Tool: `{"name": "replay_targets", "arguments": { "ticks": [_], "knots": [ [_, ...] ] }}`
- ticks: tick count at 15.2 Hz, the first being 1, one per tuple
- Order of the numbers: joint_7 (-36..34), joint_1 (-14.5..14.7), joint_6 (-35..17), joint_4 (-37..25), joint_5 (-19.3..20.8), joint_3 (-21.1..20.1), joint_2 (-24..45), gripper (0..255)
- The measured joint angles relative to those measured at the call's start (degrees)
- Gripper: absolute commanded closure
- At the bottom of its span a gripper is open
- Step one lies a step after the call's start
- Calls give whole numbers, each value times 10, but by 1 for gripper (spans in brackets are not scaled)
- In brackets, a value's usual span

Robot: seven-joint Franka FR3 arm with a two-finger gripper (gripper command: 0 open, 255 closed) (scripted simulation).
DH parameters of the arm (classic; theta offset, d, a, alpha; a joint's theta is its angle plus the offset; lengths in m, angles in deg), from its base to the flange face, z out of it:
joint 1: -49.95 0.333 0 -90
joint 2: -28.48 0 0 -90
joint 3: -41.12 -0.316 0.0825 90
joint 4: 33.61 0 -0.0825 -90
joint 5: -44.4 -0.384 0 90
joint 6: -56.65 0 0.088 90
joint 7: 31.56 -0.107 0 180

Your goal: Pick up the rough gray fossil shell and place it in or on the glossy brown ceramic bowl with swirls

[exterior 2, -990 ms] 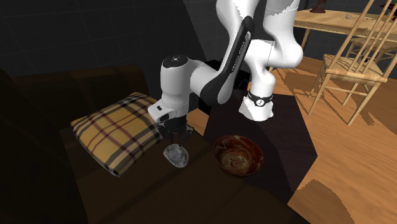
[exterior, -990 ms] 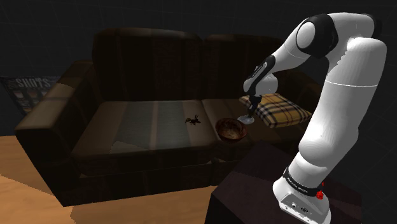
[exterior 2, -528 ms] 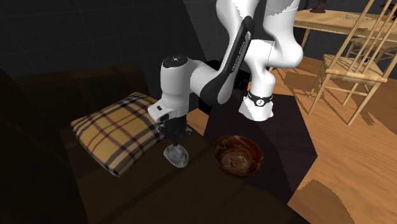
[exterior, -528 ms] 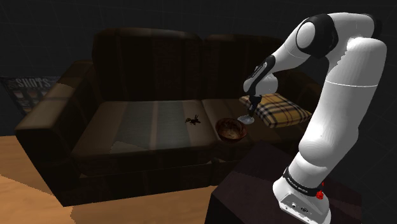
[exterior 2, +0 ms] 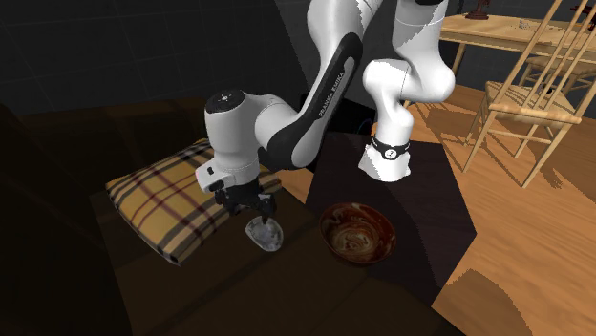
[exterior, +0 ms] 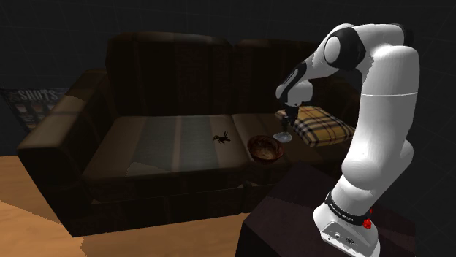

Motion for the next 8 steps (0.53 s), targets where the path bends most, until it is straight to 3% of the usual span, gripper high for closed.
{"name": "replay_targets", "arguments": {
  "ticks": [8],
  "knots": [
    [14, -13, -34, -1, -24, -17, 38, 0]
  ]
}}
